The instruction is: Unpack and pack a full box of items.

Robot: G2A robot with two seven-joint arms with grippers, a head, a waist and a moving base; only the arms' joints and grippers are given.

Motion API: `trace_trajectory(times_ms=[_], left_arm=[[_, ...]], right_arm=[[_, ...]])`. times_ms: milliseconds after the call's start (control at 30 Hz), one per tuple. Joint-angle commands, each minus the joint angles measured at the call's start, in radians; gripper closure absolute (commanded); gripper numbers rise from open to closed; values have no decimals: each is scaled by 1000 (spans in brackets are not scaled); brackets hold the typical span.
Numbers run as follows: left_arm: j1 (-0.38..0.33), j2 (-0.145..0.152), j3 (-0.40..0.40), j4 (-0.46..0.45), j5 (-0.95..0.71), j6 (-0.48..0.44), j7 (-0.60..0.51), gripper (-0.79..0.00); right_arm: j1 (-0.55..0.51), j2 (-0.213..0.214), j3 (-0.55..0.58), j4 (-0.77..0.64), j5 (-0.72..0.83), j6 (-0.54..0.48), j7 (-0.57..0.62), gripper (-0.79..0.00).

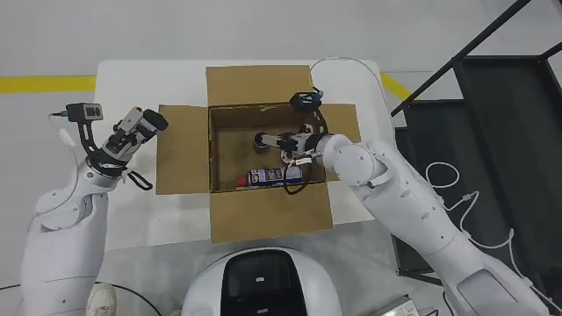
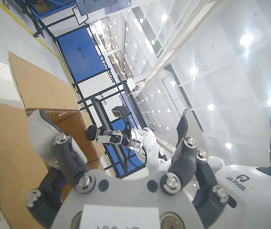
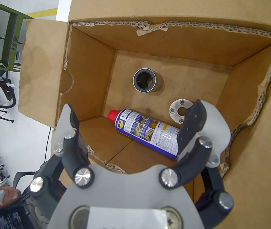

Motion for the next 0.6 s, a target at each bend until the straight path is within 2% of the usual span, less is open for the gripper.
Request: trace_trajectory(times_ms=[0, 300, 433, 567], left_arm=[[0, 0, 0, 0, 0, 0, 0, -785], [0, 0, 0, 0, 0, 0, 0, -785], [0, 0, 0, 0, 0, 0, 0, -785], [0, 0, 0, 0, 0, 0, 0, -785]], right_arm=[[0, 0, 0, 0, 0, 0, 0, -785], [-1, -2, -11, 13, -17, -7, -3, -785], [56, -20, -72, 55, -61, 8, 19, -785], [141, -56, -175, 123, -114, 56, 32, -785]])
